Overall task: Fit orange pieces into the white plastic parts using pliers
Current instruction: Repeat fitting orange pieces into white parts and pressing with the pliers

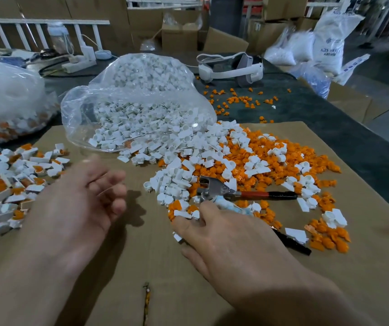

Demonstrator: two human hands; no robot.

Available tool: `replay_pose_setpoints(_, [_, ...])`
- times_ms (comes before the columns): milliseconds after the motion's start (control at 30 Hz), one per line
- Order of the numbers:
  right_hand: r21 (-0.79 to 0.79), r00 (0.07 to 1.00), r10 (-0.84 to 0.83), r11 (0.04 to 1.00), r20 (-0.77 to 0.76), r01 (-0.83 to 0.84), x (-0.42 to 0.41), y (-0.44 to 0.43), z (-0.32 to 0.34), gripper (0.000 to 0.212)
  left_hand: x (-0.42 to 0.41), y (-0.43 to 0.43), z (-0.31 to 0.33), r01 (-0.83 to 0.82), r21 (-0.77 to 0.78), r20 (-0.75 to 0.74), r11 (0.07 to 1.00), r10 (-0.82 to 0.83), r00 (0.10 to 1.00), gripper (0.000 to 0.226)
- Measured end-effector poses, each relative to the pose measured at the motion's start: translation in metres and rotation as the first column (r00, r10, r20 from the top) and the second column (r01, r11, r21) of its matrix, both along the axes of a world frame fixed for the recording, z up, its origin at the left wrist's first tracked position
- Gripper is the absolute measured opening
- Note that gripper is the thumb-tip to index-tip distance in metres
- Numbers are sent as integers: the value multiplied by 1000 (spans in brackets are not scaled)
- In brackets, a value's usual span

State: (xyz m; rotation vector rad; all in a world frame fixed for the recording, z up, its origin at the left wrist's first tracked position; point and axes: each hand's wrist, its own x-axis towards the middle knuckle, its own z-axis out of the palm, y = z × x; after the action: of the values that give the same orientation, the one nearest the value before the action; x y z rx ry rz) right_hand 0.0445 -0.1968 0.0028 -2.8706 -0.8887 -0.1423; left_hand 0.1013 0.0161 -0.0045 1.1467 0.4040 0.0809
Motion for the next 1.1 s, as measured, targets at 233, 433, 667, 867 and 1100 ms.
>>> replay_pose_setpoints(233, [3, 997, -57, 998, -49, 57, 2, -3, 1, 32, -28, -29, -7, 172, 976, -97, 132, -443, 891, 20])
replay_pose_setpoints(433, [70, 994, -75, 994, -84, 81, 1, -5, 4, 29, -26, -37, -12, 25, 998, 1, 50, -462, 887, 23])
replay_pose_setpoints(667, [72, 996, -72, 995, -53, 76, -2, -6, 3, 31, -27, -43, -14, -76, 996, 37, -50, -534, 845, 19])
replay_pose_setpoints(867, [388, 975, -181, 895, -129, 217, 2, -7, 8, 28, -26, -41, -16, 6, 922, 168, 386, -415, 894, 24])
replay_pose_setpoints(1100, [639, 591, 282, 118, -756, 760, 9, -6, 5, 23, -48, -64, 1, -83, 862, 371, 501, -508, 778, 28])
